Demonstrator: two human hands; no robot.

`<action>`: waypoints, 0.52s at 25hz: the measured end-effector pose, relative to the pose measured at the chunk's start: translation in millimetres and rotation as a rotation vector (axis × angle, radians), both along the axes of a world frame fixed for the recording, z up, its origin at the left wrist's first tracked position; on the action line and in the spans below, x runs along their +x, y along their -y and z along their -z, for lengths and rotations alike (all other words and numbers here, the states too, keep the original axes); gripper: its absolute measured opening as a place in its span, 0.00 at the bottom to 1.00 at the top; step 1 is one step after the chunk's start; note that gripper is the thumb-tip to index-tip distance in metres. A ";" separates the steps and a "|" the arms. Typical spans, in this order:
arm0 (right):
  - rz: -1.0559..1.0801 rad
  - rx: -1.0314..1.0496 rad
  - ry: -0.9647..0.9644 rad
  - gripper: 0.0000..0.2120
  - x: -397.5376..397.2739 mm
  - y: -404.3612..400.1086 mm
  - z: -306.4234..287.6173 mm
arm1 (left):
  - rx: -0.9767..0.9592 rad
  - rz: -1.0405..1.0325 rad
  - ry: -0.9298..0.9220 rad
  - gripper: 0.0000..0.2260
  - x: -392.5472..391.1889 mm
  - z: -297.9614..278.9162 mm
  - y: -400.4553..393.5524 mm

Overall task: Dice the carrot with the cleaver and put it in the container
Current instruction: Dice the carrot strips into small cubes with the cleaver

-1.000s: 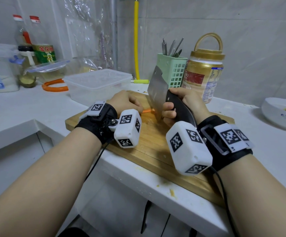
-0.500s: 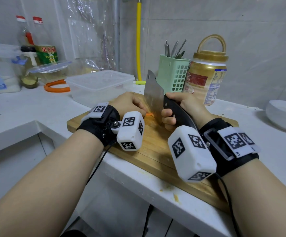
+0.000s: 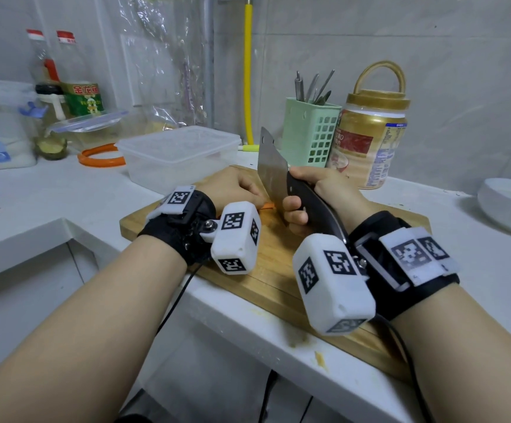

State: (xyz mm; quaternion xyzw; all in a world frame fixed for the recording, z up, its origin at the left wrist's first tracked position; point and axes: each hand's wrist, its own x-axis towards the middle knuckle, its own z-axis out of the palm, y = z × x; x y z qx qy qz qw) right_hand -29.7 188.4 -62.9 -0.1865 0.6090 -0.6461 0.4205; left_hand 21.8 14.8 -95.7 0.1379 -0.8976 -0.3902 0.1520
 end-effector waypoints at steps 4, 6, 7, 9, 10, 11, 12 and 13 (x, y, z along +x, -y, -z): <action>-0.017 -0.056 0.047 0.11 -1.3 -6.4 2.8 | 0.008 -0.074 0.016 0.06 -1.3 1.2 3.3; -0.012 -0.073 0.056 0.11 0.0 -7.8 2.7 | 0.010 -0.074 0.025 0.05 -0.5 0.6 2.6; -0.008 -0.081 0.059 0.11 0.8 -7.7 2.6 | 0.009 -0.071 0.027 0.05 0.2 0.0 1.7; -0.001 -0.098 0.062 0.12 2.1 -7.9 2.3 | 0.012 -0.068 0.024 0.04 0.6 -0.3 1.2; 0.001 -0.105 0.063 0.12 2.7 -8.2 2.1 | 0.018 -0.067 0.021 0.04 0.3 0.1 1.7; -0.002 -0.114 0.069 0.13 3.3 -8.5 1.7 | 0.025 -0.066 0.019 0.03 0.0 0.8 2.4; -0.007 -0.120 0.074 0.13 3.8 -9.0 1.6 | 0.030 -0.062 0.014 0.03 -0.3 1.5 2.9; -0.013 -0.121 0.076 0.13 4.1 -9.1 1.7 | 0.032 -0.056 0.009 0.02 -0.4 2.0 3.2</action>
